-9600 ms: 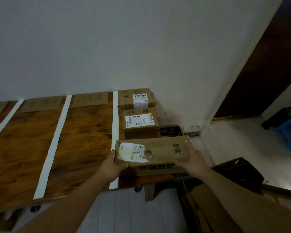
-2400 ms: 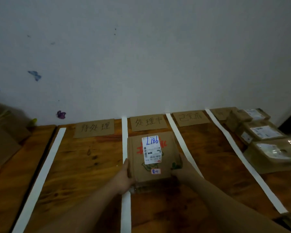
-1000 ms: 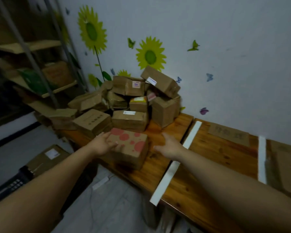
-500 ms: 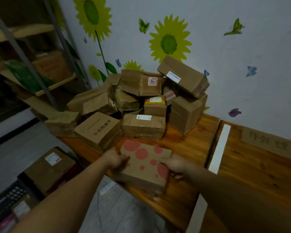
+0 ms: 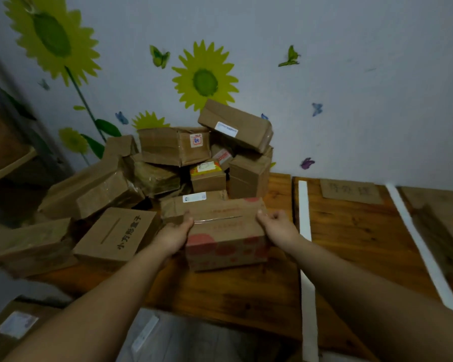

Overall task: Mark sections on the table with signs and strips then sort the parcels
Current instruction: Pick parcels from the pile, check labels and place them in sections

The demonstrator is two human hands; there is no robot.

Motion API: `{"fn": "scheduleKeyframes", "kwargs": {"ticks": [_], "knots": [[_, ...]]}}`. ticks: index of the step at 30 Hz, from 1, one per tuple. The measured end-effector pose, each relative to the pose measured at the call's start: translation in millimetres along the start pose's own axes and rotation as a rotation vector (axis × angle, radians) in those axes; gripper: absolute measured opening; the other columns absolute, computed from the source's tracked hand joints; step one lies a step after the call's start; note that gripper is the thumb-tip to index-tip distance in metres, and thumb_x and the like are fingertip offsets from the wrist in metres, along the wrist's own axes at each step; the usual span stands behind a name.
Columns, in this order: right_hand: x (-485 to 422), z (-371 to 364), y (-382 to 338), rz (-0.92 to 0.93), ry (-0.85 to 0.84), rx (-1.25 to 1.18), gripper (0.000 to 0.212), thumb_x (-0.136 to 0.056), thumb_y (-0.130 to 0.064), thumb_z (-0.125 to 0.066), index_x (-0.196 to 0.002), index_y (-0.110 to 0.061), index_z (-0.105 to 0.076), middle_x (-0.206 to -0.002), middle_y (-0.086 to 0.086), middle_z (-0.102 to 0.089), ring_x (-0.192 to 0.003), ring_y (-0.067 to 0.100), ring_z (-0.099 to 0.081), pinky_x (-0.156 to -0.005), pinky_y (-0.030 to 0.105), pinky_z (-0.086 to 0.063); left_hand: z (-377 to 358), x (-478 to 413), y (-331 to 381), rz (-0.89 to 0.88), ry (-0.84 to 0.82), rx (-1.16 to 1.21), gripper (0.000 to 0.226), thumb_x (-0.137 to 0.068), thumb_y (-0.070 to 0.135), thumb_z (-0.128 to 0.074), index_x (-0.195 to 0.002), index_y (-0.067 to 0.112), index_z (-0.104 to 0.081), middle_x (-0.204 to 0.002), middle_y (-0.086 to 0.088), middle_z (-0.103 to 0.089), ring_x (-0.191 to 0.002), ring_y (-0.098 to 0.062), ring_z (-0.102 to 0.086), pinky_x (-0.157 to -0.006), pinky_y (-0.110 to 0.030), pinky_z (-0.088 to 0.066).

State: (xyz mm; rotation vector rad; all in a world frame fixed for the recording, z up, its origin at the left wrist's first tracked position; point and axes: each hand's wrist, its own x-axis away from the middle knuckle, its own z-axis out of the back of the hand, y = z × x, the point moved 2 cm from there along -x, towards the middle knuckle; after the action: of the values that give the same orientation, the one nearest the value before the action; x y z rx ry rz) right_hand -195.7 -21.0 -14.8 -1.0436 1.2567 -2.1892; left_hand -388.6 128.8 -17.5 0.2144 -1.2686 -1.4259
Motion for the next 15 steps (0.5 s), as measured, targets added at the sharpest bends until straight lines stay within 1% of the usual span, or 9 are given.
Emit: {"fn": "scheduleKeyframes", "kwargs": {"ticks": [2, 4, 5, 7, 9, 10, 12, 13, 15], "knots": [[16.2, 3.7, -0.1, 0.074, 0.082, 0.010, 0.036, -0.094, -0.036, -0.057, -0.116, -0.014, -0.040, -0.108, 0.002, -0.058, -0.083, 0.007, -0.054, -0.065, 0.023, -0.046, 2.5, 9.0, 2.4, -0.077, -0.026, 0.019, 0.055, -0.091, 0.057, -0.045, -0.128, 0.017, -0.054, -0.121, -0.008, -0.060, -0.098, -0.022, -0.055, -0.086, -0.032, -0.043], [37.9, 5.5, 2.4, 0.120, 0.121, -0.019, 0.047, -0.090, -0.024, -0.065, -0.127, -0.016, -0.037, -0.115, 0.001, -0.057, -0.089, 0.008, -0.057, -0.070, 0.022, -0.050, 2.1, 18.4, 4.8, -0.109, -0.071, 0.075, 0.052, -0.092, 0.058, -0.042, -0.120, 0.019, -0.059, -0.114, -0.007, -0.064, -0.100, -0.024, -0.058, -0.093, -0.036, -0.045], [47.1, 6.3, 6.0, 0.136, 0.128, -0.041, 0.058, -0.088, -0.019, -0.067, -0.136, -0.018, -0.035, -0.117, -0.001, -0.057, -0.096, 0.012, -0.058, -0.078, 0.028, -0.054, 0.5, 23.4, 7.1, -0.112, -0.095, 0.119, 0.051, -0.092, 0.059, -0.040, -0.117, 0.019, -0.059, -0.113, -0.007, -0.065, -0.101, -0.025, -0.059, -0.096, -0.039, -0.045], [69.0, 8.7, 10.0, 0.179, 0.137, -0.064, 0.063, -0.085, -0.010, -0.068, -0.139, -0.023, -0.037, -0.112, -0.008, -0.058, -0.108, 0.018, -0.059, -0.089, 0.041, -0.055, -3.0, 35.6, 12.6, -0.118, -0.120, 0.174, 0.050, -0.092, 0.061, -0.037, -0.114, 0.021, -0.057, -0.111, -0.008, -0.064, -0.102, -0.027, -0.058, -0.094, -0.041, -0.047], [86.6, 16.0, 14.1, 0.212, 0.168, -0.104, 0.060, -0.086, -0.007, -0.066, -0.136, -0.025, -0.040, -0.109, -0.011, -0.056, -0.111, 0.019, -0.058, -0.087, 0.043, -0.056, -8.2, 45.3, 18.2, -0.138, -0.161, 0.195, 0.050, -0.090, 0.062, -0.040, -0.115, 0.023, -0.059, -0.111, -0.007, -0.064, -0.103, -0.028, -0.058, -0.094, -0.044, -0.048], [95.6, 21.3, 14.8, 0.214, 0.199, -0.140, 0.056, -0.087, -0.010, -0.066, -0.134, -0.025, -0.040, -0.109, -0.010, -0.055, -0.108, 0.017, -0.058, -0.084, 0.039, -0.057, -10.5, 52.1, 20.1, -0.153, -0.197, 0.216, 0.045, -0.089, 0.059, -0.045, -0.116, 0.026, -0.060, -0.110, -0.007, -0.065, -0.102, -0.028, -0.059, -0.090, -0.044, -0.050], [110.2, 33.2, 16.0, 0.218, 0.280, -0.191, 0.046, -0.089, -0.025, -0.066, -0.128, -0.023, -0.042, -0.108, -0.009, -0.053, -0.097, 0.009, -0.056, -0.071, 0.026, -0.052, -17.1, 63.9, 21.4, -0.173, -0.281, 0.261, 0.036, -0.087, 0.044, -0.053, -0.119, 0.026, -0.057, -0.110, -0.011, -0.064, -0.097, -0.031, -0.061, -0.070, -0.039, -0.055], [116.3, 40.0, 16.8, 0.223, 0.320, -0.199, 0.043, -0.090, -0.032, -0.064, -0.125, -0.021, -0.043, -0.108, -0.007, -0.055, -0.093, 0.006, -0.056, -0.066, 0.021, -0.048, -20.5, 69.5, 22.1, -0.186, -0.308, 0.268, 0.037, -0.087, 0.036, -0.054, -0.122, 0.025, -0.052, -0.112, -0.013, -0.063, -0.096, -0.032, -0.062, -0.058, -0.034, -0.052], [127.8, 54.5, 18.3, 0.227, 0.373, -0.206, 0.035, -0.091, -0.033, -0.062, -0.118, -0.019, -0.045, -0.109, -0.004, -0.057, -0.089, 0.004, -0.057, -0.061, 0.016, -0.045, -28.7, 82.5, 26.7, -0.221, -0.328, 0.261, 0.038, -0.089, 0.020, -0.052, -0.126, 0.026, -0.045, -0.113, -0.010, -0.062, -0.096, -0.031, -0.063, -0.050, -0.028, -0.046]]}}
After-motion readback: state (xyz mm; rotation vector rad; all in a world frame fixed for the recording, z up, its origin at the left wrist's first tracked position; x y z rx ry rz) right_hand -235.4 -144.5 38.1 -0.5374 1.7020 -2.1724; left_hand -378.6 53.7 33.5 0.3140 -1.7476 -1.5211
